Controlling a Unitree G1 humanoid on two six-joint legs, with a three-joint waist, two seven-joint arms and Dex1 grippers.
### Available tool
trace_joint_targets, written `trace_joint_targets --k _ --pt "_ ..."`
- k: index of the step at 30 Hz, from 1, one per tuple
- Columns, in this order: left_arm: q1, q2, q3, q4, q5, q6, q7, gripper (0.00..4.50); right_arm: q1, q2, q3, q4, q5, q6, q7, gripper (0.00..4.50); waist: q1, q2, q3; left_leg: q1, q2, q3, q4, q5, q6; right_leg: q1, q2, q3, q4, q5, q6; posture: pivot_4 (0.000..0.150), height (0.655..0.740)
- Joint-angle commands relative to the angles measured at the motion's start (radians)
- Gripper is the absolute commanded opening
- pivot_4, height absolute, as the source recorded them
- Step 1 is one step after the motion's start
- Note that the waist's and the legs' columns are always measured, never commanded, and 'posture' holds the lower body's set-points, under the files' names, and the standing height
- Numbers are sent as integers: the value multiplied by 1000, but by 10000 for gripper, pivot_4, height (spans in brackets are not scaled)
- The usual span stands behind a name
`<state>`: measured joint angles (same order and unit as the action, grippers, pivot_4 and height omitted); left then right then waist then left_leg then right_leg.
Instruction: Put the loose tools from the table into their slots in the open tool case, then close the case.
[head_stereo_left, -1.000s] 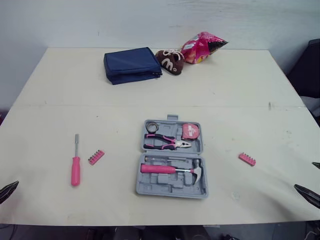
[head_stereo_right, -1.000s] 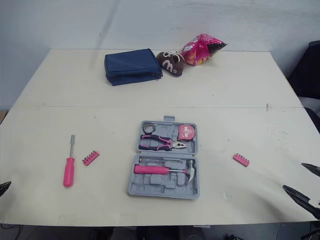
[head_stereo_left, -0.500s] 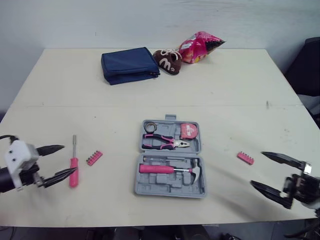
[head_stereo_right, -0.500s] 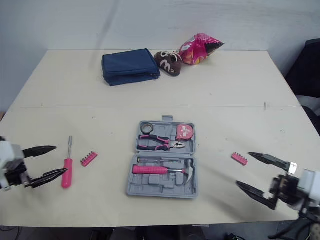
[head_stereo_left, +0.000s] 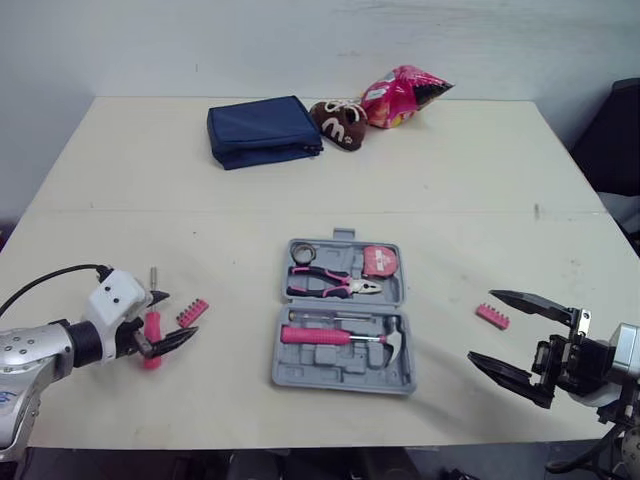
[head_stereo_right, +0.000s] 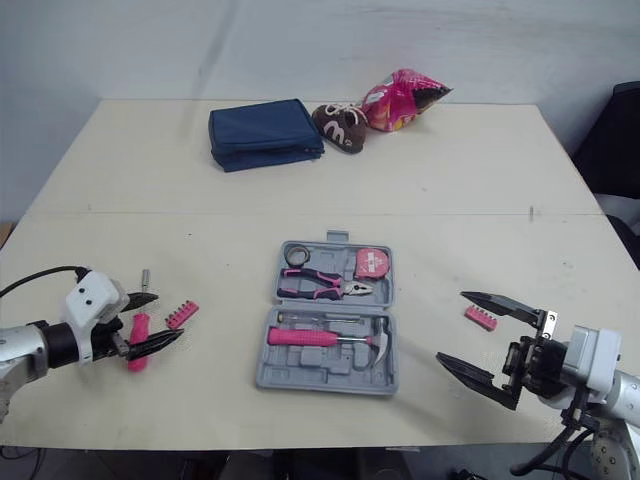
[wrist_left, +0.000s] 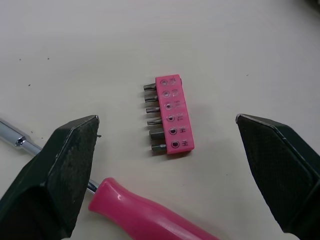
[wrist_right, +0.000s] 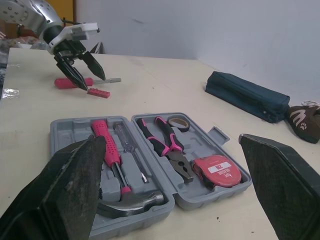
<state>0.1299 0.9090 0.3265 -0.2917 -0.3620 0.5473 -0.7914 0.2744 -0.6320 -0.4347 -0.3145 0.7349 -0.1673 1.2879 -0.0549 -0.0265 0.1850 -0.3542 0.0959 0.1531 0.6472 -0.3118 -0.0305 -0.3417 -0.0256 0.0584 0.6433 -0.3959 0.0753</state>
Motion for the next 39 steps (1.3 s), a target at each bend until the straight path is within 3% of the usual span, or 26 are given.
trace_joint_targets --k 1,23,26,32,33,39 --pt "-14 -2 -29 -5 17 32 14 44631 3 1 -3 -38 8 -2 -7 45000 -1 0 0 0 0 0 0 0 0 0 0 0 1 0 0 1500 7400" --pt "-63 -50 -132 43 65 161 100 44631 7 7 -12 -45 -6 -18 -25 45000 4 2 -1 4 -2 -2 1 3 2 1 -2 0 8 0 0 1500 7400" --pt "-64 -67 -143 75 73 144 109 36021 11 9 -16 -45 -9 -23 -27 45000 4 4 -3 4 -3 -3 1 4 4 1 -3 0 10 1 0 1500 7400" --pt "-57 -94 -154 98 77 106 111 9408 23 13 -18 -47 -9 -31 -30 45000 2 11 -7 5 -3 -3 -1 4 7 2 -2 0 10 2 -2 1500 7400" --pt "-53 -97 -154 99 75 97 108 6648 26 14 -18 -48 -10 -34 -30 45000 2 12 -8 5 -3 -3 -1 4 7 2 -2 0 10 2 -2 1500 7400" --pt "-37 -124 -97 159 75 -73 88 6544 39 19 -16 -55 -10 -39 -35 45000 2 15 -9 5 -3 -3 -1 4 7 2 -2 0 10 2 -2 1500 7400"
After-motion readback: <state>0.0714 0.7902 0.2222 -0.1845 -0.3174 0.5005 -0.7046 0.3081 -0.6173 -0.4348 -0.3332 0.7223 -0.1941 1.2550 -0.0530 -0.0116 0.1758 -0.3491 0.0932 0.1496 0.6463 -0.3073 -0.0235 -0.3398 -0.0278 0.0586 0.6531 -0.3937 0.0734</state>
